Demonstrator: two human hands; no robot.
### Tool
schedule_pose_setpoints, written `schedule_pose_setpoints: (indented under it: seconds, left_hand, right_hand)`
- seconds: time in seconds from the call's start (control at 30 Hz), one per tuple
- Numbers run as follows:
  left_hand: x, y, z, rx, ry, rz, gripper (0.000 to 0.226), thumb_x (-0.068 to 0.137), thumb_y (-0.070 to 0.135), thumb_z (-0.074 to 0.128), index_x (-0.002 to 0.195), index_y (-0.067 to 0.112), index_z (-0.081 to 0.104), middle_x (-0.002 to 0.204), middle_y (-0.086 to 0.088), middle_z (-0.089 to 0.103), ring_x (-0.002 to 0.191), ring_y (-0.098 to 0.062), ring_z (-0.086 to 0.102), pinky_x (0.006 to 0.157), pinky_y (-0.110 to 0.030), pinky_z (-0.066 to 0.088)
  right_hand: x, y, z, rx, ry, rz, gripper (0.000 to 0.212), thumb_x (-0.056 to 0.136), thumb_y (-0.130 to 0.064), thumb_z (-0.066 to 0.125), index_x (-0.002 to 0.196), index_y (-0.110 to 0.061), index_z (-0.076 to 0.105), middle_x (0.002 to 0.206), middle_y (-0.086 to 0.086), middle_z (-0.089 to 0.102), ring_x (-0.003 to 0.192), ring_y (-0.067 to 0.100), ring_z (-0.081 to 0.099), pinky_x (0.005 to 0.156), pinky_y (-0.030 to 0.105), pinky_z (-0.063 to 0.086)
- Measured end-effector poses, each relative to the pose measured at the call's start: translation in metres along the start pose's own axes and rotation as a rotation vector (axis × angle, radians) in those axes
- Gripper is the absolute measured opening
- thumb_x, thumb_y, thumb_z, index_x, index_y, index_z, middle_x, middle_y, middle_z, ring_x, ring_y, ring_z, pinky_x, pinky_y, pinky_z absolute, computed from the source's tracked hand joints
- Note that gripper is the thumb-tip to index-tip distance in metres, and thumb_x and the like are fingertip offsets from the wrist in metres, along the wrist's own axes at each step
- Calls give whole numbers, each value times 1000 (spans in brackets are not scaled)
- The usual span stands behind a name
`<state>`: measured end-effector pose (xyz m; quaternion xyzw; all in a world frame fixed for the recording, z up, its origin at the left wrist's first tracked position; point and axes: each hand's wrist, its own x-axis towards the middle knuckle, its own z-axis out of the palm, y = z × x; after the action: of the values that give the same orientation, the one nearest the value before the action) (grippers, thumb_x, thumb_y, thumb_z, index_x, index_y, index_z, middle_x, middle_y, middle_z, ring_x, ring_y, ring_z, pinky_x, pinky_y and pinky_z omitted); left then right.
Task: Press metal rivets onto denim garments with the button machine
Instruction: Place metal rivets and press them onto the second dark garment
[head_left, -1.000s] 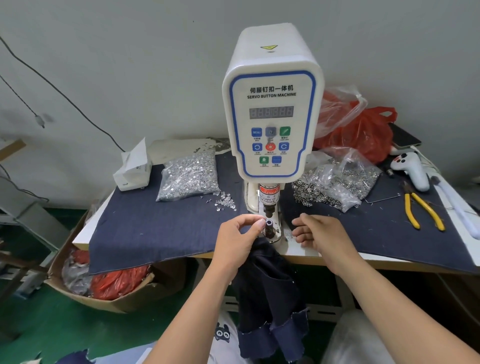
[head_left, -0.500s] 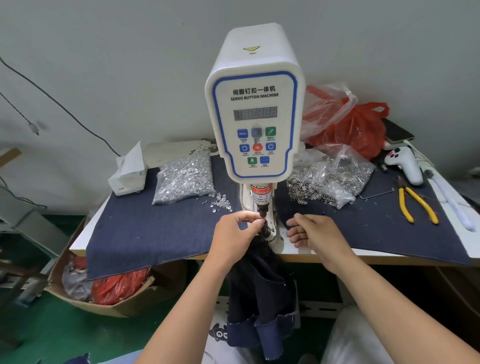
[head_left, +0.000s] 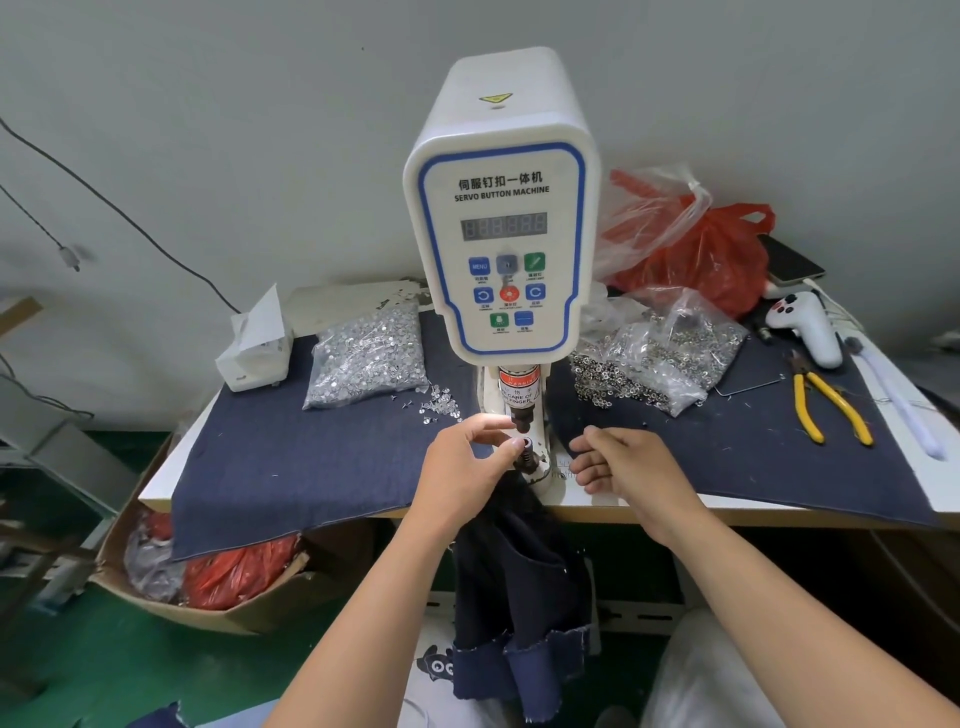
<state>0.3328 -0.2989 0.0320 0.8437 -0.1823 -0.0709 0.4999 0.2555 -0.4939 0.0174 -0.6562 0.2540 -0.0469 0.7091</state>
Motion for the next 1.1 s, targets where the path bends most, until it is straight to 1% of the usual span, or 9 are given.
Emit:
schedule_pose_setpoints:
  seconds: [0.17, 0.27, 0.37, 0.53, 0.63, 0.7, 0.8, 0.93, 1.1]
  left_hand:
    - [-6, -4, -4, -151, 57, -87, 8, 101, 25, 69, 101, 28, 76, 96, 15, 78, 95, 3, 69, 81, -8, 47]
    - [-10, -5, -6, -297, 27, -209, 11, 102, 30, 67, 97, 28, 77, 89, 15, 76, 84, 3, 69, 71, -8, 47]
    - [-10, -2, -6, -414, 35, -294, 11, 101, 27, 69, 96, 23, 77, 85, 11, 75, 80, -5, 66, 78, -23, 52]
    - [-15, 5, -13, -368, 44, -335, 15, 102, 34, 67, 94, 25, 76, 82, 14, 75, 83, -7, 65, 75, -23, 48]
    - [-26, 11, -19, -282, -42, -215, 23, 104, 49, 60, 101, 32, 75, 99, 10, 75, 101, -14, 69, 89, -29, 53]
    - [-36, 14, -23, -106, -54, 31, 22, 105, 54, 53, 108, 41, 71, 117, 13, 67, 119, -13, 61, 106, -29, 44]
    - [-55, 16, -27, 201, -72, 435, 23, 98, 59, 57, 109, 43, 69, 126, 24, 57, 135, -11, 42, 111, -28, 25]
    - [-59, 8, -35, 377, -298, 402, 34, 95, 55, 70, 108, 25, 74, 114, 23, 65, 128, -8, 40, 111, -50, 25]
    - [-57, 1, -40, -40, -337, 341, 16, 98, 29, 72, 111, 27, 80, 122, 14, 72, 142, -17, 45, 116, -49, 37]
  right_hand:
    - [-8, -1, -1, -45, -37, -83, 25, 104, -20, 58, 96, -6, 76, 75, 6, 73, 66, 16, 63, 59, 26, 52]
    - [-27, -6, -1, -262, -319, -291, 14, 97, -25, 70, 87, -23, 78, 83, -3, 76, 75, 11, 66, 68, 24, 51]
    - [-45, -8, 2, -544, -630, -362, 15, 84, -46, 78, 94, -35, 76, 100, -13, 73, 90, 5, 66, 83, 25, 51]
    - [-52, -12, -6, -880, -711, -406, 19, 83, -51, 77, 87, -40, 62, 93, -30, 56, 85, -5, 53, 76, 12, 41]
    - [-53, -17, -9, -734, -641, -461, 16, 90, -37, 77, 85, -41, 63, 92, -28, 61, 84, -5, 56, 76, 9, 41]
    - [-53, -18, -9, -615, -593, -505, 15, 92, -31, 77, 86, -39, 66, 87, -25, 64, 81, -4, 58, 76, 10, 41]
    - [-51, -20, -7, -506, -574, -546, 5, 93, -33, 75, 92, -33, 70, 87, -19, 65, 79, -2, 56, 75, 15, 41]
    - [-51, -27, -7, -444, -567, -521, 9, 89, -40, 74, 92, -33, 70, 87, -10, 67, 78, 6, 55, 74, 24, 44]
    - [-44, -38, -17, -763, -596, -404, 14, 85, -53, 76, 90, -46, 65, 100, -11, 56, 91, -8, 51, 79, 10, 38]
